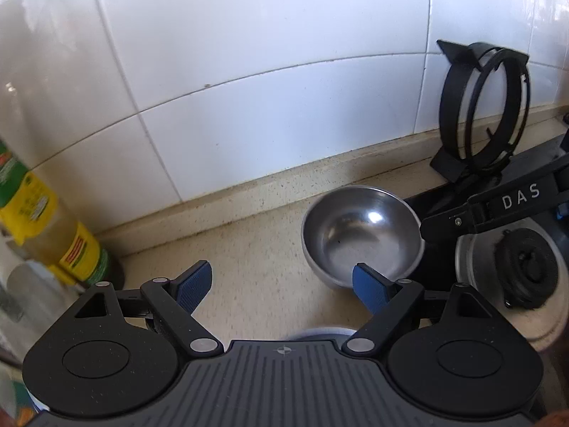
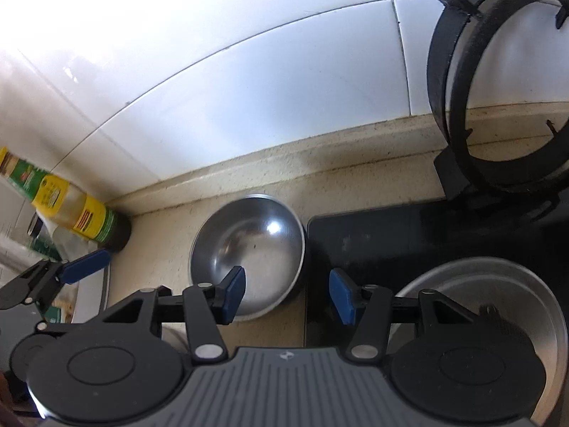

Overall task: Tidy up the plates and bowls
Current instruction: 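Move both grippers to the steel bowl by the stove and grasp its rim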

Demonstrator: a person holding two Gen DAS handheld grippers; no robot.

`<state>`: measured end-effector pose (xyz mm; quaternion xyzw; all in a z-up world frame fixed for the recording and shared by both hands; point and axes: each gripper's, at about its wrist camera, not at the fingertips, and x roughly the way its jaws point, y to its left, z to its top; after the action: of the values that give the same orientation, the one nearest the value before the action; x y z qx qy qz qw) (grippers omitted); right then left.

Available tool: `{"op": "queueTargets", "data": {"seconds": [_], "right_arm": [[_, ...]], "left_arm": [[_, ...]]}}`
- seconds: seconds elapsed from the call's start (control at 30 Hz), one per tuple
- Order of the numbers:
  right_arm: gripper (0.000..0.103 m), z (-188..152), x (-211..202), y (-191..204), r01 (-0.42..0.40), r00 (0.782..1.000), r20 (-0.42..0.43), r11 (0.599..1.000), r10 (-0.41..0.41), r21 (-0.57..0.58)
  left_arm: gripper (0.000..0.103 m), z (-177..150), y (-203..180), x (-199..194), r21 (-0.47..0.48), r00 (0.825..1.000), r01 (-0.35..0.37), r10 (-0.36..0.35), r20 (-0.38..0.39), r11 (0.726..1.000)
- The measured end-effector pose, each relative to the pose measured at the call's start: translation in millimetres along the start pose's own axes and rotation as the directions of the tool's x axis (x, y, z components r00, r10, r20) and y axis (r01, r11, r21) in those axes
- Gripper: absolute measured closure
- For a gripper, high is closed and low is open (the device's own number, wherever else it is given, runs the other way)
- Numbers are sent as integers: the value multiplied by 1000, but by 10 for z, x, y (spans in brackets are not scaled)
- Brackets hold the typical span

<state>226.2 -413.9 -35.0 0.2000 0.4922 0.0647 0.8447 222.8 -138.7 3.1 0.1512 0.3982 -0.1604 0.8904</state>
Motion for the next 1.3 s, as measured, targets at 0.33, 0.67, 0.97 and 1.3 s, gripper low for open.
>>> {"op": "queueTargets", "data": {"seconds": [0.33,0.67,0.97,1.3], "right_arm": [[46,91,379,58,-19,997,-76,999,16,-34],[49,30,582,-44,-23,991,-135,1000,21,-17],[51,13,641,-27,-62,987,-146,998,63,14],[51,64,482,77,-69,993,-93,998,68,-8]], "left_arm": [[15,157,-73,470,51,999,36,-34,-38,998],[44,120,-88,823,64,986,96,-86,-143,993],[58,120,-167,922,74,973,168,-153,-174,983],[60,166,-93,780,48,979,165,-157,-127,985]]}}
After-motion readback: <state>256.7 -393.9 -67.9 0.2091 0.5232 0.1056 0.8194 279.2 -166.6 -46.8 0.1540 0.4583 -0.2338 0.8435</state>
